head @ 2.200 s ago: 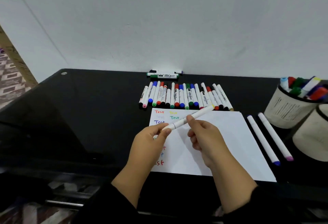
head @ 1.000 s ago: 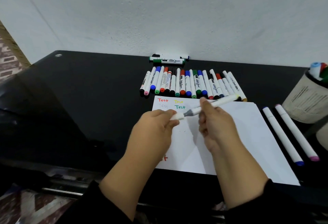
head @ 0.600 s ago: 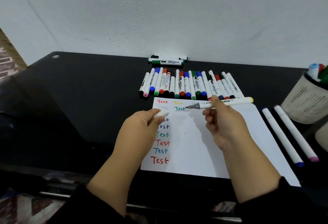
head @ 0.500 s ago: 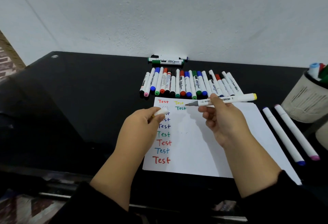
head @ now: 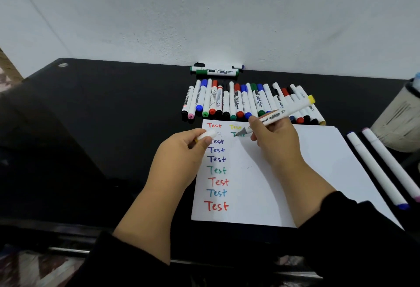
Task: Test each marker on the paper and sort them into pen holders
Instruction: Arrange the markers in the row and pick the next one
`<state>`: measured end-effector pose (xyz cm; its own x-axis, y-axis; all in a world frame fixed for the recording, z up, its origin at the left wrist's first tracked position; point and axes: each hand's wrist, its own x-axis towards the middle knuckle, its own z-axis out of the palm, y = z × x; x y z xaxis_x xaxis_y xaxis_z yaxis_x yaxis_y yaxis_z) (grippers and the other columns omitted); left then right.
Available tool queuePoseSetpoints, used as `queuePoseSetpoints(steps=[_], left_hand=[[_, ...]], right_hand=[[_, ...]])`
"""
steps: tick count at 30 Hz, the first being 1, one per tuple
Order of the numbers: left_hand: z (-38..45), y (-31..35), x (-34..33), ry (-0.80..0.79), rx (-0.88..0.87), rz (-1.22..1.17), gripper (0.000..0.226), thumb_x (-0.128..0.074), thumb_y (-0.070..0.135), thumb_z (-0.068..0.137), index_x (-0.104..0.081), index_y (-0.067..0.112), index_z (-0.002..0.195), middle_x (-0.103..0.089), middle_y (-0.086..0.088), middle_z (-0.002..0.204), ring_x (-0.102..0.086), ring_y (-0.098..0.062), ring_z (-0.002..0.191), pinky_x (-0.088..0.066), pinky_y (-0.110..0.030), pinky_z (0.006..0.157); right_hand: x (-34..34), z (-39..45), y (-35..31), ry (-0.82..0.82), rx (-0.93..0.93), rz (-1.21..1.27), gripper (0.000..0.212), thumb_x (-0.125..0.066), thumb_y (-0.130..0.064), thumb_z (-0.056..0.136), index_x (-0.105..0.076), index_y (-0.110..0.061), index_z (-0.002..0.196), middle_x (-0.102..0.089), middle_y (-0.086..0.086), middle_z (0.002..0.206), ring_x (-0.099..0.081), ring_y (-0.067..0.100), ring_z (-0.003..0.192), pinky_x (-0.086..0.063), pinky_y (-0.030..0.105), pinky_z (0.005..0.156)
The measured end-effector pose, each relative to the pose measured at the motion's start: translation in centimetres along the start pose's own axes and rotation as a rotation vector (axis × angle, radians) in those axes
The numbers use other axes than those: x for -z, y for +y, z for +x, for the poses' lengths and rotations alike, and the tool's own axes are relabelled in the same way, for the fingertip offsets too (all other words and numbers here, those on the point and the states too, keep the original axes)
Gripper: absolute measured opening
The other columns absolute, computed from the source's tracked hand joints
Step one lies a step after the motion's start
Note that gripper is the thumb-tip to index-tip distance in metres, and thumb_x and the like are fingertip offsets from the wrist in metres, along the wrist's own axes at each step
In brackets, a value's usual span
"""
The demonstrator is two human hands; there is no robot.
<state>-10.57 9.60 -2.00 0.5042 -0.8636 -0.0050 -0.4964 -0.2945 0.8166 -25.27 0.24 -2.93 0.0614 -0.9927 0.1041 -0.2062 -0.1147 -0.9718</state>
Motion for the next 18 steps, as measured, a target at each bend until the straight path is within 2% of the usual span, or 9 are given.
queuePoseSetpoints(steps=[2,6,12,15,18], left_hand=[[0.1,-0.1,0.13,0.004,0.012,0.0,0.035,-0.052,0.04,0.092,-0.056,0.034,0.126,-0.055,0.019,0.102,-0.047,0.006,0.078,-0.032,-0.009,0.062],[0.13,-0.12,0.16,0.007,0.014,-0.002,0.034,-0.052,0.039,0.092,-0.057,0.033,0.126,-0.053,0.021,0.096,-0.045,0.008,0.077,-0.032,-0.009,0.061],[-0.1,0.12,-0.06,-0.003,0.008,-0.001,0.036,-0.053,0.041,0.091,-0.057,0.034,0.126,-0.059,0.017,0.114,-0.045,0.006,0.078,-0.032,-0.008,0.063],[-0.15,0.19,-0.08,-0.003,0.01,0.002,0.036,-0.053,0.041,0.092,-0.056,0.034,0.126,-0.056,0.02,0.103,-0.045,0.009,0.076,-0.031,-0.008,0.063],[-0.27,0.2,-0.01,0.002,0.003,0.006,0.036,-0.053,0.041,0.092,-0.056,0.034,0.127,-0.052,0.021,0.097,-0.044,0.009,0.076,-0.032,-0.008,0.063]], right_hand=[[-0.12,0.04,0.15,-0.017,0.001,-0.02,0.015,-0.065,-0.026,0.089,-0.052,-0.02,0.084,-0.062,-0.003,0.069,-0.053,-0.007,0.047,-0.041,0.006,0.049],[-0.13,-0.15,0.21,-0.041,0.009,-0.007,0.017,-0.065,-0.025,0.088,-0.05,-0.023,0.081,-0.062,-0.002,0.069,-0.053,-0.008,0.048,-0.04,0.006,0.049],[-0.16,-0.15,0.27,-0.08,0.02,-0.028,0.017,-0.066,-0.028,0.088,-0.05,-0.025,0.082,-0.063,-0.004,0.072,-0.057,-0.006,0.053,-0.042,0.006,0.052],[-0.09,0.0,0.53,-0.042,0.029,-0.057,0.018,-0.066,-0.028,0.088,-0.049,-0.026,0.081,-0.063,-0.002,0.075,-0.06,0.005,0.067,-0.044,0.01,0.058],[0.02,0.12,0.59,-0.014,0.025,-0.022,0.017,-0.064,-0.026,0.089,-0.05,-0.025,0.081,-0.062,-0.004,0.072,-0.058,0.005,0.067,-0.041,0.005,0.054]])
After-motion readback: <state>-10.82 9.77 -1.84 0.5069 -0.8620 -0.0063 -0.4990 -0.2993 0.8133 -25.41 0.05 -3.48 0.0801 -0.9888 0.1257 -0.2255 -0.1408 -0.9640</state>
